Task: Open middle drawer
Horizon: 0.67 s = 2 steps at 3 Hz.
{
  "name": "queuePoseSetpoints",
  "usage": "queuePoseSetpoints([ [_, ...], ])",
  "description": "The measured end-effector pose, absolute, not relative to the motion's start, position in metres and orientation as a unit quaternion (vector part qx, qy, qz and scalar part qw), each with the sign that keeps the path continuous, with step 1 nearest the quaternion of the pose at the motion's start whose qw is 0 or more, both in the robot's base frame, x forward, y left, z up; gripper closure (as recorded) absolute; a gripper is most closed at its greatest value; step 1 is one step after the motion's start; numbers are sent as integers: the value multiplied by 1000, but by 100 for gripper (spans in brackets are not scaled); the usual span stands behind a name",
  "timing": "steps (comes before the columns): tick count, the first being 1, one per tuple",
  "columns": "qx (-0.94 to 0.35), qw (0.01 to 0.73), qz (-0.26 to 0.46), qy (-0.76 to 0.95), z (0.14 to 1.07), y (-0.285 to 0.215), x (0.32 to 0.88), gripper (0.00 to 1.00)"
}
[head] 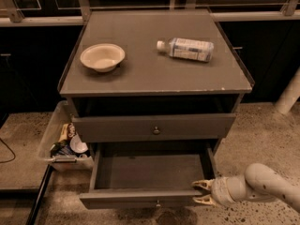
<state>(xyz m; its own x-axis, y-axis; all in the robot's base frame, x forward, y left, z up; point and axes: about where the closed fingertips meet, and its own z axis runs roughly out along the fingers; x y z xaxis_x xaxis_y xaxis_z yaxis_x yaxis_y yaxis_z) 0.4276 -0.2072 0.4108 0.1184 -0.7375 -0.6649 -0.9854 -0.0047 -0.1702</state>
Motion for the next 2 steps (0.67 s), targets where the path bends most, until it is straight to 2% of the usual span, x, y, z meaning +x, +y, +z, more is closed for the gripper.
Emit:
queuePoseSetpoints([
  [1,-680,311,199,633,411,-207,428,81],
  [2,-680,311,200,633,411,-207,428,58],
])
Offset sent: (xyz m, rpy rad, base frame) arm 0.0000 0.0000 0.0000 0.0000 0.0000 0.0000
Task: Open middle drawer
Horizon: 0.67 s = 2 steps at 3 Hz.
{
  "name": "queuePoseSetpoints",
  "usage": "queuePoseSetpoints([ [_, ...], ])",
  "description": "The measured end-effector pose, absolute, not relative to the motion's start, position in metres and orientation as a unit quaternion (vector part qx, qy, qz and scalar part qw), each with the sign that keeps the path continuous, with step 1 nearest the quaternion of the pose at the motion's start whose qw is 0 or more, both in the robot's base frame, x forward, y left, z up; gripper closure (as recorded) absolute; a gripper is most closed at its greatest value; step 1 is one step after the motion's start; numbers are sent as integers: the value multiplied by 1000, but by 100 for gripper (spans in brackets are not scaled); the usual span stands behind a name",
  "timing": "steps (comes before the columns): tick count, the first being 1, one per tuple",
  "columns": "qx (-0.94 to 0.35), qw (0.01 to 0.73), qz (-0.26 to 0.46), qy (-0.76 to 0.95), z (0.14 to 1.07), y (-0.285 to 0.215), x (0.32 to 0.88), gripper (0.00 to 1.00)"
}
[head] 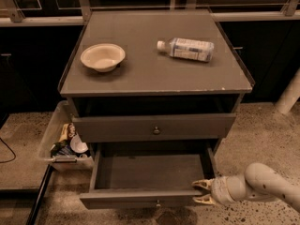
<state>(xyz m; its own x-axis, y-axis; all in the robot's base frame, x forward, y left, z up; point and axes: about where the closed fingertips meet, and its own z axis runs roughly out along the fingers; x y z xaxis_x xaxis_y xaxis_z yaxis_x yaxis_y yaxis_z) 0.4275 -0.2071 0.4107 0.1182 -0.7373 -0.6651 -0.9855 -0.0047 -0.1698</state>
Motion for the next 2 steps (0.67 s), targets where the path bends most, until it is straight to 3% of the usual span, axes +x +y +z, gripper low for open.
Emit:
queuePoseSetpoints([
  [1,-673,304,229,634,396,-203,423,34],
  [2,-672,302,232,635,398,-202,424,38],
])
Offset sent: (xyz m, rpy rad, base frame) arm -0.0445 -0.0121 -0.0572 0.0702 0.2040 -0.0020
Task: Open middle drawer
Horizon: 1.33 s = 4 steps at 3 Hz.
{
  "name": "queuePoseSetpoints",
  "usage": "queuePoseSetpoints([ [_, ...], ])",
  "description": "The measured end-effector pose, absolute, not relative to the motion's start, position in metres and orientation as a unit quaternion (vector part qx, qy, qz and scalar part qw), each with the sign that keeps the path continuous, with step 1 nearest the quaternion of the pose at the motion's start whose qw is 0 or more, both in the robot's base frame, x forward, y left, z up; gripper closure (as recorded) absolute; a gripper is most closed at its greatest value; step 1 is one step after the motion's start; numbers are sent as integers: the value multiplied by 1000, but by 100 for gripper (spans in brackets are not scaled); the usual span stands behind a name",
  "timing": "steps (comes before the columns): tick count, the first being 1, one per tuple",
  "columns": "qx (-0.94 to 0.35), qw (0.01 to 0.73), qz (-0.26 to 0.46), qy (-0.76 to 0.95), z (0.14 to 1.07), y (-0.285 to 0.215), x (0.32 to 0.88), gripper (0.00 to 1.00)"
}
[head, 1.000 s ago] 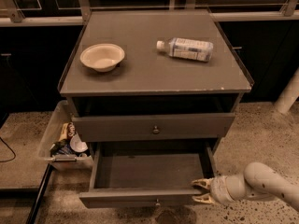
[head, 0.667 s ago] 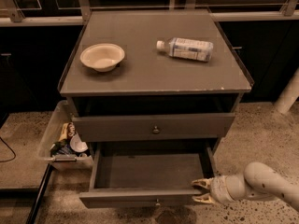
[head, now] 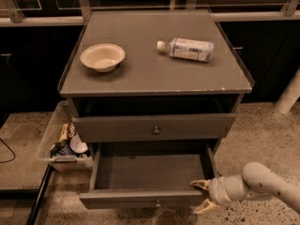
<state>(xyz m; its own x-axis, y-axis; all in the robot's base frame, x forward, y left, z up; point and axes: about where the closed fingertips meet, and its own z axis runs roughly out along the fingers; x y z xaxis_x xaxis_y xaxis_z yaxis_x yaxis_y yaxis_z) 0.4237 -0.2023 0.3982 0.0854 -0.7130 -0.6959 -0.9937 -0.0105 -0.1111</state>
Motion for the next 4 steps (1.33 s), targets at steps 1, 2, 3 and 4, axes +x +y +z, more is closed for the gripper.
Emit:
queuePoseSetpoints([
  [1,-672,302,232,635,401,-202,424,61],
  [2,-672,299,232,637,401,-204,423,84],
  [3,-671,298,232,638,403,-206,421,100],
  [4,-672,295,235,637,405,-210,415,89],
])
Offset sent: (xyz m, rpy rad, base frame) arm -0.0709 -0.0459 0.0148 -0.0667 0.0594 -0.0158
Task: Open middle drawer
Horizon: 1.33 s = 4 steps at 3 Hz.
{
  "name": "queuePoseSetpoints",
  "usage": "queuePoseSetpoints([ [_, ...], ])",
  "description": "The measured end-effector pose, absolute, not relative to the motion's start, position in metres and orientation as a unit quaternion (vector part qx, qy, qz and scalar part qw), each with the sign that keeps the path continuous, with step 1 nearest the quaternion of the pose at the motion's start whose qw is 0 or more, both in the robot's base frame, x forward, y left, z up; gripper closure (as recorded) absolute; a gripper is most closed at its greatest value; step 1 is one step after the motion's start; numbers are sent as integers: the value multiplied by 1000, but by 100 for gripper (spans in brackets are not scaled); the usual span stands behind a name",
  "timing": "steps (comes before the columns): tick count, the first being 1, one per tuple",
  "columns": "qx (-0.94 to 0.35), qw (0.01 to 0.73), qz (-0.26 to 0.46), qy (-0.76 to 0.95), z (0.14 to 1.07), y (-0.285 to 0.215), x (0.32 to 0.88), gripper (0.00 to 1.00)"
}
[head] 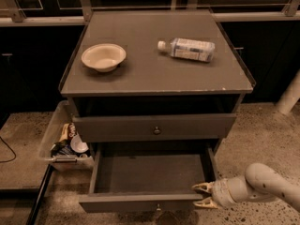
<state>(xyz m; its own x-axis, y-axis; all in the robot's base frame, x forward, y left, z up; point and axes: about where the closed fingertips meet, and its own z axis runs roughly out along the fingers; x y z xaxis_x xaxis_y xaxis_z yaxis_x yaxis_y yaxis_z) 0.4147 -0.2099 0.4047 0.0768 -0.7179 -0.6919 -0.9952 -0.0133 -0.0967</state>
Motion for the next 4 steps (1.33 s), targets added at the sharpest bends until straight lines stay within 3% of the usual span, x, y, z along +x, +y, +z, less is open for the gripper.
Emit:
queuePoseSetpoints([
  [1,-672,295,235,637,405,-210,415,71],
  [3,-670,292,245,637,400,-213,407,24],
  [4,-666,287,251,640,397,-219,393,28],
])
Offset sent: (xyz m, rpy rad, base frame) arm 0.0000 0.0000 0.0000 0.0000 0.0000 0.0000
